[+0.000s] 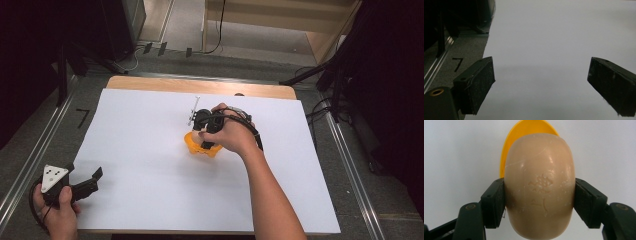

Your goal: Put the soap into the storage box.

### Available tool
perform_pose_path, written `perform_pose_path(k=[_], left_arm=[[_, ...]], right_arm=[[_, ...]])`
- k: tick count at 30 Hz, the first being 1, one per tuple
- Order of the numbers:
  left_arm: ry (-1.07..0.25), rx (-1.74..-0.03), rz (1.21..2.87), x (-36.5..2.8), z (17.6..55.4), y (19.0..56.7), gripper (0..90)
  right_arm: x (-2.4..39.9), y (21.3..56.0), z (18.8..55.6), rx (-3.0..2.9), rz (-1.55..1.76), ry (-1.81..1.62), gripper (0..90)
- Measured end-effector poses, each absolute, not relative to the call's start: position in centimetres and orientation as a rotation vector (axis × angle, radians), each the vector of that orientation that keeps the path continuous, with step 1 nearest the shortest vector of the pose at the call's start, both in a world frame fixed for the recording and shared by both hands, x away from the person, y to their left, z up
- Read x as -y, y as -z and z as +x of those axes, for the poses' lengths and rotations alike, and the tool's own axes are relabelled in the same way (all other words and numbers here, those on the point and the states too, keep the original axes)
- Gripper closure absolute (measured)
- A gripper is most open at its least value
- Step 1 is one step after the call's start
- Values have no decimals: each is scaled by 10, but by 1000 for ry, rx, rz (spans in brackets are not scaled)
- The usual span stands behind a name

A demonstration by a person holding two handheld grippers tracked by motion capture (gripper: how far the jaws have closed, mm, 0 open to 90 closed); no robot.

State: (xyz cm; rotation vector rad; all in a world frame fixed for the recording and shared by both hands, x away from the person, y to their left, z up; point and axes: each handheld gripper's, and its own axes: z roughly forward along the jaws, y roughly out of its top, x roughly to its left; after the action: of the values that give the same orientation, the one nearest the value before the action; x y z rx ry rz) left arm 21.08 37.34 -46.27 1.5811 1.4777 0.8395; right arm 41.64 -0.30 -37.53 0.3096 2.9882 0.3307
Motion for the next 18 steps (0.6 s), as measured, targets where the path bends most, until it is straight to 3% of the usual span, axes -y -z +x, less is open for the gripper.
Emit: perform_pose_path(k=[18], left_arm=[[-837, -1479, 1578, -373, 211, 463, 77]], right_arm=[[0, 385, 424, -3045, 358, -311, 325]])
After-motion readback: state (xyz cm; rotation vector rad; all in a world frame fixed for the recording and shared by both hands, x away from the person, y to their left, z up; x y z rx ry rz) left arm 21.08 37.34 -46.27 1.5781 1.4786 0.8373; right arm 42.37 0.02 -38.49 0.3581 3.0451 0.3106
